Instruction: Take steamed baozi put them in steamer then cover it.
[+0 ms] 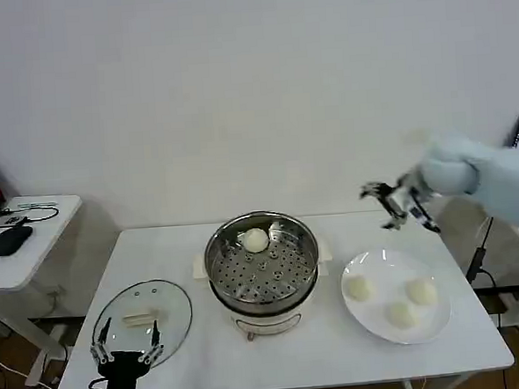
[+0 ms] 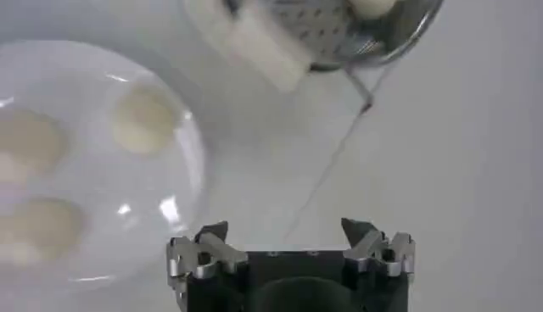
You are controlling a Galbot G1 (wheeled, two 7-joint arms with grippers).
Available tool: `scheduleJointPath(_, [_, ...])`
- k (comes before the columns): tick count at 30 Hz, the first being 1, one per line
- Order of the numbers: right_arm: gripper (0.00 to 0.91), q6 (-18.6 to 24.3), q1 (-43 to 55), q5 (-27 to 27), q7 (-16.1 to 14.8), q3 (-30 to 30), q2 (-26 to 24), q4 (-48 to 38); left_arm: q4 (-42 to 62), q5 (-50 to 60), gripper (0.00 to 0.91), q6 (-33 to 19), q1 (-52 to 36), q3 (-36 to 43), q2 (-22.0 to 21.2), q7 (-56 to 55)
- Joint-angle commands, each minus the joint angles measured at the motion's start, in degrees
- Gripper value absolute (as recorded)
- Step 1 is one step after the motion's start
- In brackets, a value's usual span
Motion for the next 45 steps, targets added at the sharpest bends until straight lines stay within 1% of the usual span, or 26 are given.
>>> scheduleJointPath(1, [0.907, 0.79, -12.42, -1.95, -4.11, 9.38, -15.98, 7.98, 0.55, 0.72, 0.907, -0.15, -0.38, 1.33, 0.12, -0.01])
scheduleJointPath(2, [0.907, 3.98, -18.76, -2.23, -4.83, 17.22, -15.66, 6.87, 0.59, 0.92, 0.907, -0.17, -0.41, 1.45, 0.00, -0.02])
scheduleJointPath(3, [0.907, 4.81, -22.45, -2.42, -6.17, 21.61, -15.25, 6.21, 0.59, 1.21, 0.907, -0.18, -0.42, 1.69, -0.17, -0.02])
scheduleJointPath(4, [0.907, 5.20, -22.74, -1.98, -6.67, 21.66, -14.82, 5.71, 0.58, 1.30, 0.907, -0.18, -0.42, 1.77, -0.24, -0.01])
scheduleJointPath(5, [0.907, 7.48, -23.66, -0.03, -6.75, 21.78, -13.70, 4.64, 0.59, 1.33, 0.907, -0.20, -0.40, 1.78, -0.33, -0.02])
scheduleJointPath(6, [0.907, 8.28, -26.65, 0.58, -6.33, 24.13, -12.70, 3.69, 0.62, 1.36, 0.907, -0.22, -0.35, 1.71, -0.49, -0.02])
scheduleJointPath(7, [0.907, 8.43, -31.04, 0.92, -6.32, 27.74, -12.03, 3.11, 0.59, 1.42, 0.907, -0.23, -0.34, 1.68, -0.53, -0.02])
scheduleJointPath(9, [0.907, 10.46, -36.80, 0.84, -4.61, 31.31, -8.74, 0.69, 0.61, 1.48, 0.907, -0.30, -0.22, 1.50, -0.58, -0.03])
scheduleJointPath(10, [0.907, 10.52, -38.75, 0.37, -4.21, 32.94, -7.20, -0.72, 0.62, 1.47, 0.907, -0.36, -0.17, 1.28, -0.65, -0.02])
scheduleJointPath(13, [0.907, 10.57, -44.55, -1.74, -4.71, 39.80, -2.24, -4.95, 0.38, 1.52, 0.907, -0.29, -0.23, 0.80, -0.80, 0.07])
scheduleJointPath(16, [0.907, 9.92, -46.15, -3.69, -5.67, 42.32, 0.99, -8.30, 0.25, 1.76, 0.907, -0.18, -0.39, 0.41, -1.15, 0.21])
scheduleJointPath(18, [0.907, 9.28, -45.94, -5.35, -6.29, 42.48, 3.44, -10.07, 0.28, 2.35, 0.907, -0.16, -0.46, 0.40, -1.49, 0.38])
scheduleJointPath(19, [0.907, 9.12, -45.81, -5.78, -6.29, 42.42, 3.83, -10.45, 0.31, 2.49, 0.907, -0.15, -0.54, 0.43, -1.62, 0.44])
scheduleJointPath(22, [0.907, 5.83, -44.33, -6.16, -6.86, 39.58, 6.94, -12.86, 0.27, 2.64, 0.907, -0.09, -0.62, 0.34, -2.08, 0.49])
scheduleJointPath(23, [0.907, 4.66, -43.97, -6.20, -6.73, 38.90, 7.62, -13.33, 0.24, 2.65, 0.907, -0.09, -0.60, 0.29, -2.14, 0.52])
scheduleJointPath(24, [0.907, 4.53, -43.82, -6.20, -6.72, 38.63, 7.62, -13.41, 0.27, 2.64, 0.907, -0.08, -0.59, 0.10, -2.19, 0.54])
scheduleJointPath(26, [0.907, 1.39, -42.66, -6.19, -6.09, 36.12, 9.36, -13.95, 0.31, 2.65, 0.907, -0.08, -0.59, -0.06, -2.23, 0.52])
scheduleJointPath(27, [0.907, 0.76, -42.15, -6.10, -5.93, 35.20, 9.83, -14.01, 0.33, 2.65, 0.907, -0.08, -0.60, -0.12, -2.22, 0.54])
scheduleJointPath(30, [0.907, -1.29, -40.50, -4.78, -5.40, 31.92, 10.94, -13.83, 0.40, 2.64, 0.907, -0.10, -0.61, -0.30, -2.28, 0.52])
scheduleJointPath(33, [0.907, -2.85, -39.27, -3.38, -4.67, 30.29, 12.69, -14.55, 0.45, 2.64, 0.907, -0.12, -0.67, -0.48, -2.56, 0.50])
scheduleJointPath(34, [0.907, -3.68, -38.83, -2.18, -4.56, 29.77, 13.24, -14.65, 0.52, 2.65, 0.907, -0.12, -0.69, -0.53, -2.66, 0.46])
scheduleJointPath(37, [0.907, -5.96, -37.56, -0.55, -4.72, 28.40, 14.54, -14.57, 0.39, 2.65, 0.907, -0.13, -0.43, -0.67, -2.79, 0.45])
scheduleJointPath(41, [0.907, -8.03, -35.95, -0.41, -4.63, 26.44, 15.90, -15.52, 0.34, 2.56, 0.907, -0.20, -0.34, -1.01, -2.89, 0.41])
scheduleJointPath(45, [0.907, -9.28, -35.87, -0.63, -4.71, 26.45, 17.39, -17.05, 0.50, 2.44, 0.907, -0.27, -0.19, -1.17, -2.96, 0.34])
